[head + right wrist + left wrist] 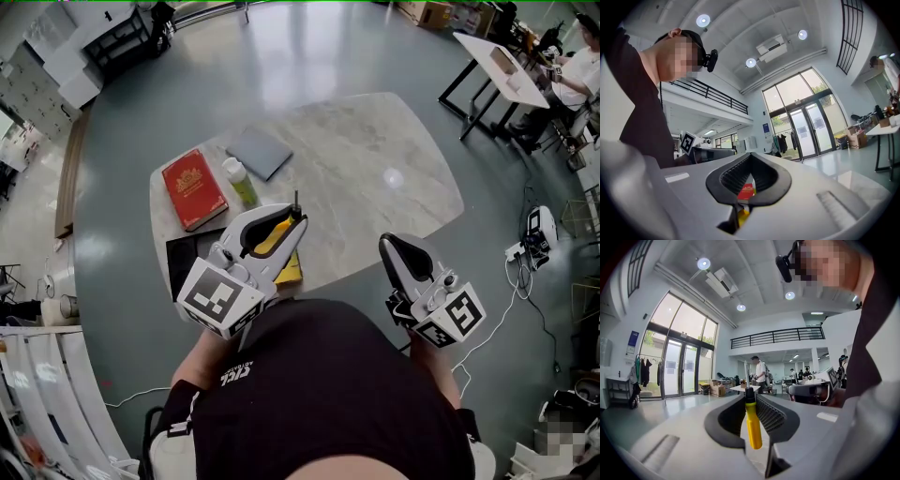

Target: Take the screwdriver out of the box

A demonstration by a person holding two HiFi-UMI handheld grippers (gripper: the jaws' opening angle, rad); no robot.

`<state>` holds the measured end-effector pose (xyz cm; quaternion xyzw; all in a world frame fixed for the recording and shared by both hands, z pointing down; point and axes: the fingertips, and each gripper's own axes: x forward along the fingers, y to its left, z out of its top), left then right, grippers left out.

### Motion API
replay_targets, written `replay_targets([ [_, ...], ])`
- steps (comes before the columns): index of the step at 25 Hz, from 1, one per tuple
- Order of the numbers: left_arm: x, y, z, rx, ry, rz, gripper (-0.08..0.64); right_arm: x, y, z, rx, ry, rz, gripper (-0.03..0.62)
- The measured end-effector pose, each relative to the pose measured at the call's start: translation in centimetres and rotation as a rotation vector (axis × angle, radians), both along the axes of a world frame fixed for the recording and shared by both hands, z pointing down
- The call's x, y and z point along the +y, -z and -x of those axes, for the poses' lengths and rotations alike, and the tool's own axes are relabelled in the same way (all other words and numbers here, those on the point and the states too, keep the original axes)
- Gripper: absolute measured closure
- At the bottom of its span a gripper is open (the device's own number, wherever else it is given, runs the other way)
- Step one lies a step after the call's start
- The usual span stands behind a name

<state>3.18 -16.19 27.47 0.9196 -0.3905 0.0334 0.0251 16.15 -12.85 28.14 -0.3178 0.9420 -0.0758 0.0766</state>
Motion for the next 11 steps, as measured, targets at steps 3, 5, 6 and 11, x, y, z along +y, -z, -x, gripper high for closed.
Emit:
replay_targets([
  [3, 0.14, 0.0, -0.18, 0.008, -0.01, -0.005, 0.489, 0.01, -0.09, 0.04, 0.005, 0.004, -0.001, 0.58],
  [5, 0.06, 0.13, -0.23, 0.006, -0.004, 0.003, 0.489, -0.06, -0.15, 0.0, 0.007, 0.003, -0.001, 0.58],
  [6, 0.02, 0.1, -0.18, 0.006, -0.002, 0.005, 0.489, -0.09, -0.18, 0.01, 0.007, 0.003, 0.0, 0.58],
  [11, 0.06, -0.19, 0.06, 0.013, -0.015, -0.014, 0.489, -0.19, -0.3, 0.11, 0.007, -0.002, 0.002, 0.58],
])
